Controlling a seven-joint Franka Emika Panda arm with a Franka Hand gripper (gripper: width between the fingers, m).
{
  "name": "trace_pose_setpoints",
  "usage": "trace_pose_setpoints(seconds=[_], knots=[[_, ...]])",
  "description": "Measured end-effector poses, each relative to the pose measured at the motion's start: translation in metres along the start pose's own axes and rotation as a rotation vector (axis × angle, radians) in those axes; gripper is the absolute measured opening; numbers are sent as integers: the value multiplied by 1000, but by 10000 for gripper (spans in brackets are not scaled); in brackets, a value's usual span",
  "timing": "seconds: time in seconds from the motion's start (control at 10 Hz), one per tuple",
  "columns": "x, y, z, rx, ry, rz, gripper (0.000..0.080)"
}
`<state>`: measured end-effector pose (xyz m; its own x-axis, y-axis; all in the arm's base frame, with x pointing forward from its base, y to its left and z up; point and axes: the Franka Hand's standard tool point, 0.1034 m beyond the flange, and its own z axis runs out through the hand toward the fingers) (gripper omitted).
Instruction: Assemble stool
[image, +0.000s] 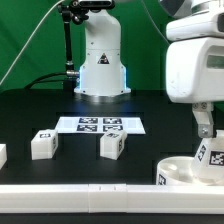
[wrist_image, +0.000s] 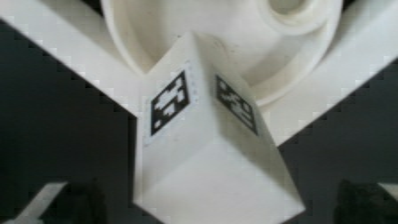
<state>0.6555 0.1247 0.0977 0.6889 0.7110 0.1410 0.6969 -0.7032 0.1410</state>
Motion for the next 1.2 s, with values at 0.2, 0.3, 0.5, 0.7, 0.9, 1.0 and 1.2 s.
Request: trace_pose_setpoints(seconds=[0.2, 0.3, 0.5, 0.7, 0.9, 1.0, 1.2], knots=[[-4, 3, 1, -2, -15, -148, 649], [-5, 6, 1, -13, -24, -251, 649], [-8, 10, 1, -22, -36, -369, 649], [-9, 14, 2, -27, -66, -492, 649], [-7, 18, 5, -36, -95, -643, 649], [-8, 18, 8, -33, -98, -641, 649], [-12, 17, 14, -27, -104, -639, 649]])
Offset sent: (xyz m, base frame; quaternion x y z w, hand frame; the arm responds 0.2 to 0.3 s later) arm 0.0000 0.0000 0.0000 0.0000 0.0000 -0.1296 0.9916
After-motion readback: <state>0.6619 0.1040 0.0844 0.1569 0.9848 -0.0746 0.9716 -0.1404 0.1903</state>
